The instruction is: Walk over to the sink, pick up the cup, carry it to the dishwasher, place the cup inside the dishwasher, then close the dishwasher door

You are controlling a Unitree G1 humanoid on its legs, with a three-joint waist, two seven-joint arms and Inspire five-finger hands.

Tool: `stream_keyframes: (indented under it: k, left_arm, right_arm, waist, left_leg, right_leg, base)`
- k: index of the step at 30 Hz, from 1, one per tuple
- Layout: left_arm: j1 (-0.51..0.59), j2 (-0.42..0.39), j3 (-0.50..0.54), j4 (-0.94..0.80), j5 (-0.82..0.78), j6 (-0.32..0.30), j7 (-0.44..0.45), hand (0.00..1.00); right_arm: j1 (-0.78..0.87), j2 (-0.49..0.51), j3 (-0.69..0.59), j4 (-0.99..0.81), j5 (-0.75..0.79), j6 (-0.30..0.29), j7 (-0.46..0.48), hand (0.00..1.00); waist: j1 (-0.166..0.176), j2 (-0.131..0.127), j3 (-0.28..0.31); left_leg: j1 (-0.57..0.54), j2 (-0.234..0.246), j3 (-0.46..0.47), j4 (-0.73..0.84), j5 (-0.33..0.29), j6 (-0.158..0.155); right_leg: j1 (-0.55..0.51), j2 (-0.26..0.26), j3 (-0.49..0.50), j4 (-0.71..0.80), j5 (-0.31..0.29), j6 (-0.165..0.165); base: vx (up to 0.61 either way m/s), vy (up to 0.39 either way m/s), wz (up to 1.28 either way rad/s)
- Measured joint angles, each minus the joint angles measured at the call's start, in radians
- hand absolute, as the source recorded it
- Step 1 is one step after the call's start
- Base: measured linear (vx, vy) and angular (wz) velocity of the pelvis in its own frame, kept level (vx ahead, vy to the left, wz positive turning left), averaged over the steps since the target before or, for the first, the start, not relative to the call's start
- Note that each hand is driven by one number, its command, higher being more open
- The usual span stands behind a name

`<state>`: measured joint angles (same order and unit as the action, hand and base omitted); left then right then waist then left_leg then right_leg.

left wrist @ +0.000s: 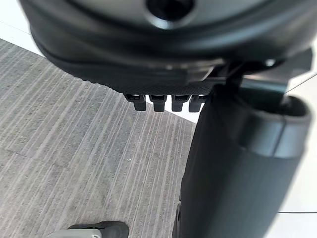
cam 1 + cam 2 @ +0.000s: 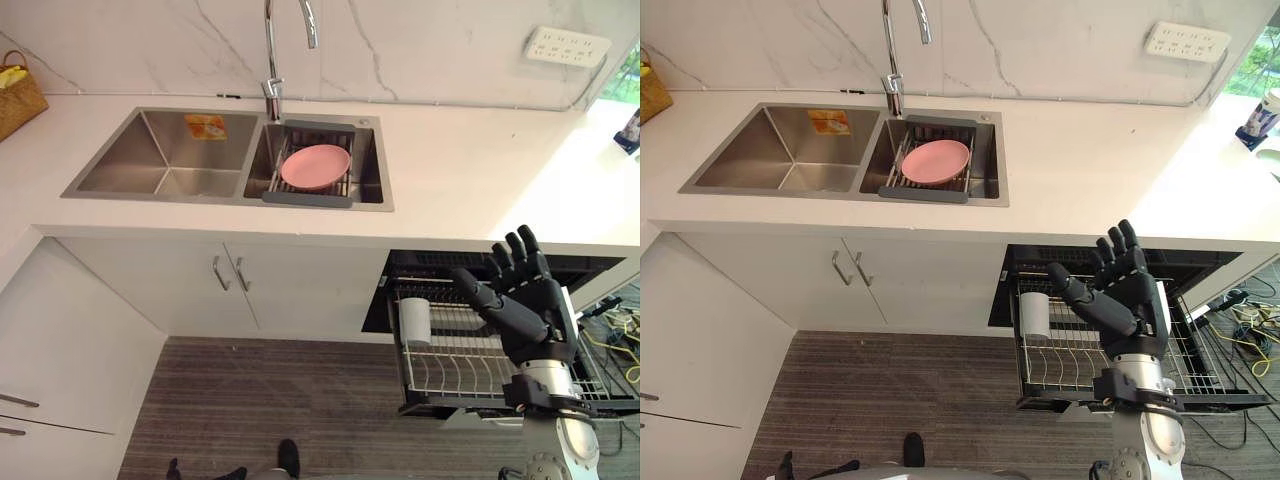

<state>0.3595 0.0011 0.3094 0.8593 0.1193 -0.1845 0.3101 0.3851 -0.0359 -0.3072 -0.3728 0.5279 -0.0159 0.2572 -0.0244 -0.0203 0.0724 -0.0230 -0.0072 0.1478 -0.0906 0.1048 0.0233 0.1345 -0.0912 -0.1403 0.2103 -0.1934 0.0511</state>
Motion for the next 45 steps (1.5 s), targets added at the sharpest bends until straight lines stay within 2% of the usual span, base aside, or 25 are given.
stream_keyframes:
  k: [2,3,4,5,6,7,9,11,13,14,15,18,21,22,24,26,28,30,31,32,33,35,37,41,45]
  left_arm:
    - [-0.006,-0.009,0.022,-0.002,-0.002,0.0,0.003,1.0]
    - [-0.012,-0.016,0.03,-0.004,-0.002,-0.003,0.012,1.0]
    - [-0.014,-0.02,0.035,-0.006,-0.002,-0.009,0.015,1.0]
    - [-0.02,-0.024,0.037,-0.008,-0.003,-0.014,0.016,1.0]
    - [-0.019,-0.028,0.024,-0.029,-0.009,-0.018,0.017,1.0]
    - [-0.018,-0.029,0.016,-0.038,-0.015,-0.021,0.02,1.0]
    - [-0.028,-0.036,0.018,-0.048,-0.025,-0.022,0.047,1.0]
    - [-0.012,-0.051,0.033,-0.053,-0.026,-0.044,0.053,1.0]
    - [0.023,-0.066,0.02,-0.084,-0.013,-0.063,0.067,1.0]
    - [0.046,-0.065,0.01,-0.088,-0.002,-0.069,0.069,1.0]
    - [0.049,-0.05,-0.001,-0.105,0.0,-0.073,0.08,1.0]
    - [0.045,-0.041,-0.027,-0.147,0.022,-0.075,0.087,1.0]
    - [0.019,0.007,-0.07,-0.158,0.047,-0.043,0.072,1.0]
    - [0.001,0.027,-0.085,-0.155,0.06,-0.024,0.054,1.0]
    - [-0.006,0.049,-0.124,-0.153,0.067,-0.014,0.033,1.0]
    - [0.0,0.073,-0.164,-0.152,0.07,-0.009,0.012,1.0]
    - [-0.003,0.09,-0.183,-0.144,0.069,-0.006,-0.009,1.0]
    - [-0.025,0.096,-0.191,-0.129,0.067,-0.004,-0.026,1.0]
    - [-0.027,0.098,-0.193,-0.127,0.068,-0.004,-0.032,1.0]
    - [-0.026,0.112,-0.206,-0.122,0.068,-0.004,-0.038,1.0]
    - [-0.036,0.117,-0.209,-0.098,0.069,0.0,-0.045,1.0]
    - [-0.028,0.087,-0.209,-0.095,0.069,0.004,-0.046,1.0]
    - [-0.03,0.055,-0.198,-0.1,0.069,0.005,-0.049,1.0]
    - [-0.048,0.03,-0.165,-0.1,0.068,0.006,-0.044,1.0]
    - [-0.052,-0.001,-0.112,-0.094,0.058,0.006,-0.007,1.0]
  right_arm:
    - [0.014,0.003,0.028,0.0,0.0,0.0,0.007,1.0]
    - [0.014,0.004,0.042,-0.004,0.0,0.0,0.01,1.0]
    - [0.014,0.004,0.044,-0.011,0.0,0.0,0.011,1.0]
    - [0.017,0.002,0.04,-0.021,0.0,-0.001,0.011,1.0]
    - [0.031,0.003,0.027,-0.021,0.0,0.0,0.001,1.0]
    - [0.032,0.0,0.019,-0.021,0.0,0.0,-0.003,1.0]
    - [0.018,-0.003,0.005,-0.046,0.0,-0.002,-0.007,1.0]
    - [-0.003,-0.003,0.014,-0.048,0.0,-0.011,-0.01,1.0]
    - [-0.009,-0.019,0.033,-0.05,0.001,-0.027,-0.011,1.0]
    - [-0.01,-0.023,0.06,-0.046,0.002,-0.031,-0.007,1.0]
    - [-0.02,-0.027,0.086,-0.048,0.004,-0.033,-0.002,1.0]
    - [-0.051,-0.034,0.101,-0.038,0.003,-0.033,0.012,1.0]
    - [-0.049,-0.033,0.093,-0.014,0.003,-0.039,0.016,1.0]
    - [-0.052,-0.033,0.088,-0.002,0.003,-0.039,0.015,1.0]
    - [-0.054,-0.033,0.09,0.005,0.003,-0.04,0.015,1.0]
    - [-0.062,-0.035,0.094,0.015,0.003,-0.041,0.006,1.0]
    - [-0.078,-0.037,0.1,0.017,0.003,-0.047,0.0,1.0]
    - [-0.09,-0.037,0.101,0.019,0.003,-0.061,-0.015,1.0]
    - [-0.092,-0.038,0.101,0.02,0.003,-0.064,-0.02,1.0]
    - [-0.092,-0.038,0.102,0.019,0.003,-0.074,-0.026,1.0]
    - [-0.096,-0.052,0.099,0.032,0.005,-0.09,-0.034,1.0]
    - [-0.098,-0.068,0.102,0.043,0.007,-0.09,-0.049,1.0]
    - [-0.097,-0.066,0.099,0.041,0.022,-0.09,-0.063,1.0]
    - [-0.097,-0.062,0.098,-0.036,0.023,-0.089,-0.066,1.0]
    - [-0.103,-0.059,0.099,-0.088,0.02,-0.09,-0.056,1.0]
  waist:
    - [0.012,-0.004,0.004]
    - [0.028,-0.001,0.01]
    - [0.039,0.003,0.018]
    - [0.026,0.016,0.03]
    - [0.01,0.023,0.031]
    - [0.01,0.019,0.031]
    - [0.037,0.028,0.044]
    - [0.055,0.026,0.051]
    - [0.09,0.032,0.052]
    - [0.093,0.016,0.054]
    - [0.089,-0.006,0.054]
    - [0.091,-0.011,0.057]
    - [0.071,-0.037,0.017]
    - [0.067,-0.049,0.012]
    - [0.05,-0.047,0.011]
    - [0.022,-0.036,0.005]
    - [0.017,-0.039,0.0]
    - [-0.013,-0.035,0.0]
    - [-0.017,-0.035,0.0]
    - [-0.022,-0.048,-0.006]
    - [-0.024,-0.042,-0.011]
    - [-0.016,-0.004,-0.019]
    - [-0.016,0.015,-0.019]
    - [-0.016,0.019,-0.017]
    - [0.001,0.021,-0.019]
  left_leg:
    - [-0.025,-0.004,0.03,0.076,-0.037,0.003]
    - [-0.097,0.015,0.063,0.236,-0.115,-0.001]
    - [-0.131,0.026,0.087,0.325,-0.149,-0.006]
    - [-0.188,0.055,0.146,0.459,-0.191,-0.009]
    - [-0.196,0.072,0.203,0.486,-0.215,-0.029]
    - [-0.193,0.082,0.228,0.487,-0.246,-0.016]
    - [-0.206,0.167,0.339,0.575,-0.275,-0.049]
    - [-0.26,0.218,0.294,0.663,-0.275,-0.049]
    - [-0.288,0.243,0.172,0.622,-0.251,-0.081]
    - [-0.277,0.231,0.174,0.634,-0.228,-0.038]
    - [-0.283,0.219,0.189,0.666,-0.265,-0.022]
    - [-0.299,0.214,0.21,0.754,-0.355,0.0]
    - [-0.273,0.144,0.239,0.714,-0.402,0.012]
    - [-0.218,0.108,0.262,0.635,-0.399,0.01]
    - [-0.121,0.087,0.279,0.53,-0.387,0.011]
    - [-0.037,0.087,0.288,0.445,-0.364,0.024]
    - [0.028,0.103,0.332,0.391,-0.347,0.024]
    - [0.083,0.128,0.336,0.361,-0.348,0.01]
    - [0.093,0.133,0.336,0.361,-0.35,0.002]
    - [0.115,0.122,0.331,0.368,-0.36,-0.019]
    - [0.146,0.118,0.31,0.377,-0.38,-0.05]
    - [0.173,0.149,0.3,0.365,-0.388,-0.06]
    - [0.207,0.168,0.309,0.318,-0.397,-0.075]
    - [0.233,0.182,0.321,0.269,-0.382,-0.101]
    - [0.235,0.186,0.312,0.313,-0.377,-0.101]
  right_leg:
    - [0.022,-0.013,0.0,-0.031,-0.007,-0.001]
    - [0.035,-0.018,-0.004,-0.059,-0.012,0.002]
    - [0.045,-0.019,-0.008,-0.07,-0.023,0.01]
    - [0.071,-0.018,-0.044,-0.072,-0.052,0.023]
    - [0.093,-0.02,-0.097,-0.052,-0.075,0.013]
    - [0.098,-0.021,-0.117,-0.048,-0.082,0.016]
    - [0.124,-0.027,-0.157,-0.061,-0.092,0.005]
    - [0.15,-0.035,-0.165,-0.071,-0.101,0.02]
    - [0.169,-0.041,-0.131,-0.069,-0.119,0.048]
    - [0.182,-0.053,-0.084,-0.067,-0.138,0.058]
    - [0.174,-0.072,-0.013,-0.055,-0.152,0.043]
    - [0.166,-0.098,0.068,-0.021,-0.146,0.058]
    - [0.099,-0.153,0.11,0.104,-0.115,0.066]
    - [0.012,-0.177,0.149,0.274,-0.057,0.083]
    - [-0.11,-0.187,0.158,0.517,0.051,0.1]
    - [-0.218,-0.164,0.115,0.648,0.018,0.051]
    - [-0.311,-0.127,0.041,0.595,-0.015,0.018]
    - [-0.362,-0.041,-0.049,0.342,-0.015,-0.011]
    - [-0.366,-0.02,-0.06,0.263,0.013,-0.026]
    - [-0.358,0.014,-0.059,0.092,0.162,-0.063]
    - [-0.342,0.028,-0.038,0.051,0.244,-0.06]
    - [-0.31,0.072,-0.02,0.004,0.252,-0.07]
    - [-0.282,0.124,-0.001,-0.066,0.265,-0.076]
    - [-0.222,0.156,-0.006,-0.207,0.289,-0.082]
    - [-0.161,0.164,0.002,-0.3,0.327,-0.083]
  base:
    - [-0.06,0.001,-0.18]
    - [-0.07,-0.01,-0.33]
    - [-0.11,-0.008,-0.07]
    - [-0.1,0.005,0.72]
    - [-0.1,0.023,1.02]
    - [-0.07,0.058,1.11]
    - [-0.03,0.095,0.61]
    - [0.06,0.17,0.2]
    - [0.14,0.221,-0.23]
    - [0.29,0.267,-0.26]
    - [0.32,0.269,-0.17]
    - [0.3,0.26,-0.13]
    - [0.34,0.25,0.01]
    - [0.31,0.18,-0.14]
    - [0.3,0.125,-0.26]
    - [0.31,0.059,-0.25]
    - [0.3,0.017,-0.43]
    - [0.37,-0.08,-0.18]
    - [0.33,-0.098,-0.09]
    - [0.32,-0.124,-0.17]
    - [0.31,-0.114,-0.3]
    - [0.28,-0.105,-0.51]
    - [0.18,-0.075,-0.52]
    - [0.06,-0.049,-0.24]
    - [0.04,0.01,-0.02]
